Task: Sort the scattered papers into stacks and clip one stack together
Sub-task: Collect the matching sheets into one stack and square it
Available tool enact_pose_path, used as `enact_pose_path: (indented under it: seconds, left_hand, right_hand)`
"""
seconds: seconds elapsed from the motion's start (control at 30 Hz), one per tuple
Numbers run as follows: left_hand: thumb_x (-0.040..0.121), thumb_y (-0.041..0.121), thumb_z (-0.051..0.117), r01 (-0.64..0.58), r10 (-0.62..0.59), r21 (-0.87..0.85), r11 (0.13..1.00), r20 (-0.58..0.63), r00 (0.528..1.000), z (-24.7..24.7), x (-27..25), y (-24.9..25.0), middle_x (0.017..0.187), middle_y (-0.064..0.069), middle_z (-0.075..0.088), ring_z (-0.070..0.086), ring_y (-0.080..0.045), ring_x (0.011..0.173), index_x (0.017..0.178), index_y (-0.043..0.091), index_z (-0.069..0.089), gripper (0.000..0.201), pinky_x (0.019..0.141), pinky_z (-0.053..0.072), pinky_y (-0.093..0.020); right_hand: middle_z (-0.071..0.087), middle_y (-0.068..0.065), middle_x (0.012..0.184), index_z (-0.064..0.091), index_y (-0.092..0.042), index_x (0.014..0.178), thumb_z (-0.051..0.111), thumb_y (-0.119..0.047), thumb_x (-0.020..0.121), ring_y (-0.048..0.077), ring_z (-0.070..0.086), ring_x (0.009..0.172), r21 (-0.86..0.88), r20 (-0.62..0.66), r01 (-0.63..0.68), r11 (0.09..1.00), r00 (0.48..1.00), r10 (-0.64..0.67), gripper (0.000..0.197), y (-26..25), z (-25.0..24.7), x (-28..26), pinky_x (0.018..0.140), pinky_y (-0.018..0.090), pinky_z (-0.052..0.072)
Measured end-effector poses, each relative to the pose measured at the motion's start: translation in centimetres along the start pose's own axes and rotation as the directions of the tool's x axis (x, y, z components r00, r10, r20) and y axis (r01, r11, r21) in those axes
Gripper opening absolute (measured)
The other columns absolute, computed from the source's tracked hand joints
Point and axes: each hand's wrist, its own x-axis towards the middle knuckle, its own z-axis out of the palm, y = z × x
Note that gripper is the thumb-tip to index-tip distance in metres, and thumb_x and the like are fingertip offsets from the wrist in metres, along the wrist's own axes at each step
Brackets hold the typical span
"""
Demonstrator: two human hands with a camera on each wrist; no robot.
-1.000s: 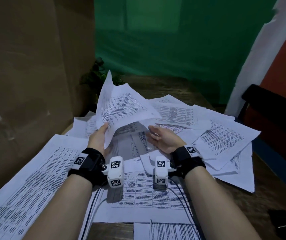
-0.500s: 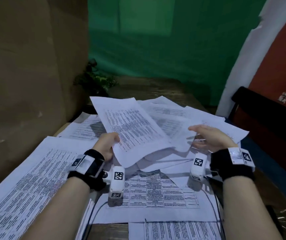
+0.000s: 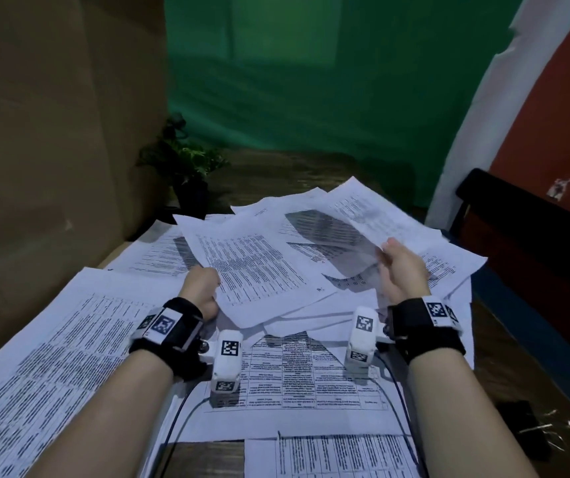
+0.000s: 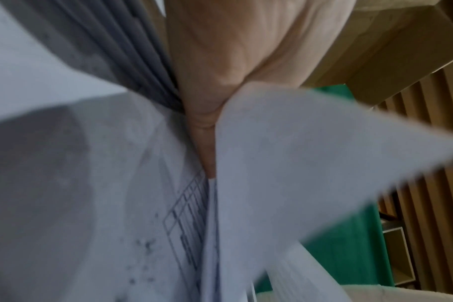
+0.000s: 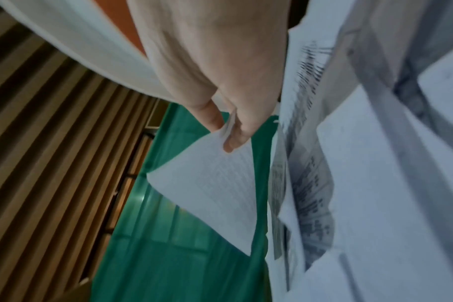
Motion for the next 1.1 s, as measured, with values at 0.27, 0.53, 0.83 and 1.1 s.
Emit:
enact_pose_path:
  seconds: [0.27,0.53,0.83,1.1]
  left_hand:
    - [0.102,0.009,0.035,-0.042,0.048,-0.102,0.994,0.063,0.997,0.0,-0.4,-0.2,0.109,-0.014,0.064,0.063,-0.026,0.070,0.110,0.000,0.055,0.024,0.072,0.056,-0.036]
    - [0.088,0.054,0.058,0.026,-0.001,-0.163,0.986,0.147,0.989,-0.1,1.0,-0.5,0.117,-0.015,0.066,0.069,-0.033,0.092,0.125,0.011,0.053,0.057,0.082,0.055,-0.051]
    - [0.089,-0.006,0.058,-0.083,0.083,-0.005,0.997,-0.004,0.997,-0.5,1.6,-1.1,0.105,-0.026,0.063,0.065,-0.038,0.095,0.115,-0.009,0.052,0.027,0.084,0.051,-0.060]
    - [0.082,0.004,0.073,-0.323,0.319,-0.023,0.946,-0.105,0.942,-0.4,1.5,-1.0,0.104,-0.019,0.067,0.066,-0.031,0.097,0.109,-0.009,0.062,0.032,0.091,0.051,-0.050]
  right_hand:
    - [0.067,0.006,0.111,0.060,0.002,0.125,0.054,-0.004,0.096,0.013,0.064,0.090,-0.432,0.418,-0.188,0.882,0.825,0.381,0.030,1.8,3.4,-4.6,0.074,0.023,0.059]
    - [0.059,0.021,0.131,0.049,0.015,0.130,0.054,0.004,0.094,0.026,0.066,0.105,-0.441,0.479,-0.343,0.829,0.692,0.540,0.038,4.0,5.0,-6.5,0.080,0.028,0.060]
    - [0.061,0.006,0.096,0.061,-0.015,0.125,0.064,-0.021,0.093,0.016,0.061,0.069,-0.533,0.236,-0.157,0.831,0.916,0.324,0.033,0.8,3.5,-5.4,0.055,0.028,0.053]
    - [0.052,0.016,0.102,0.053,-0.007,0.105,0.067,-0.016,0.090,0.023,0.054,0.075,-0.417,-0.039,-0.277,0.866,0.957,0.288,0.022,0.5,1.3,-2.5,0.079,0.036,0.052]
